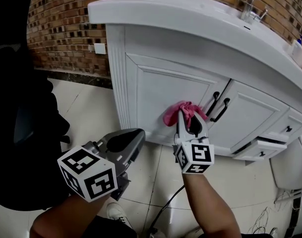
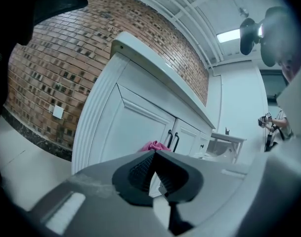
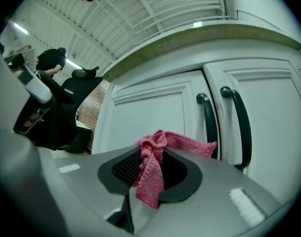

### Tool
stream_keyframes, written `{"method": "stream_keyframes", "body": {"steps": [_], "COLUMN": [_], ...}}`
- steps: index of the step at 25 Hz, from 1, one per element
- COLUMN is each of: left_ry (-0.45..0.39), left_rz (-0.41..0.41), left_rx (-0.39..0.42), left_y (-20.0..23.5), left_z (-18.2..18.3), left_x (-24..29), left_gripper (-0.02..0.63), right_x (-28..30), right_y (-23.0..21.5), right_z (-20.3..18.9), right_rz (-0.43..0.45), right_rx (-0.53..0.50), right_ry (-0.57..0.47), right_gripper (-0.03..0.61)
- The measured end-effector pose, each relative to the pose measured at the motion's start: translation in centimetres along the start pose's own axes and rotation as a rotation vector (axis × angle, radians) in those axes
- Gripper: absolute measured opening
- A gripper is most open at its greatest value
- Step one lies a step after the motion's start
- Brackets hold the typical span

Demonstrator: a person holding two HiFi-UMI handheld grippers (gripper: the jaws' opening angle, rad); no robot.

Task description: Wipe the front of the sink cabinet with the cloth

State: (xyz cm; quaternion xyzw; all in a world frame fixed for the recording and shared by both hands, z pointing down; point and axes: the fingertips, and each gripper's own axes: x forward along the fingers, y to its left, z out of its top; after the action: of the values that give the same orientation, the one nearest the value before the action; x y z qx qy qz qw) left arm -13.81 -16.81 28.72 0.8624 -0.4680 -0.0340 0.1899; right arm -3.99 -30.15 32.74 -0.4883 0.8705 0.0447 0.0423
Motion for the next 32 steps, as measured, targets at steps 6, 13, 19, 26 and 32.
{"method": "stream_keyframes", "body": {"steps": [6, 13, 19, 26, 32], "left_ry": [0.042, 0.035, 0.046, 0.053, 0.041], "left_rz": [0.012, 0.057, 0.068, 0.071, 0.07], "left_rx": [0.009, -0.006, -0.016, -0.015, -0.016], "left_y": [0.5, 2.2, 2.9, 3.3, 3.2], "left_z": [-1.4, -1.3, -1.6, -2.0, -1.6], "left_x": [0.7, -0.7, -0.9, -1.2, -1.5], "left_gripper": [0.006, 0.006, 0.006, 0.006, 0.006], "right_x": [-0.6, -1.2, -1.9, -2.2, -2.1], "right_y": [0.0, 0.5, 0.6, 0.8, 0.8], "right_z": [-5.7, -11.7, -18.1, -21.0, -21.5], "right_rz": [0.007, -0.001, -0.002, 0.009, -0.003], "right_rx": [-0.008, 0.055, 0.07, 0.015, 0.013], "right_ry": [0.074, 0.163, 0.296, 0.361, 0.375], "right_gripper": [0.1, 0.1, 0.1, 0.1, 0.1]}}
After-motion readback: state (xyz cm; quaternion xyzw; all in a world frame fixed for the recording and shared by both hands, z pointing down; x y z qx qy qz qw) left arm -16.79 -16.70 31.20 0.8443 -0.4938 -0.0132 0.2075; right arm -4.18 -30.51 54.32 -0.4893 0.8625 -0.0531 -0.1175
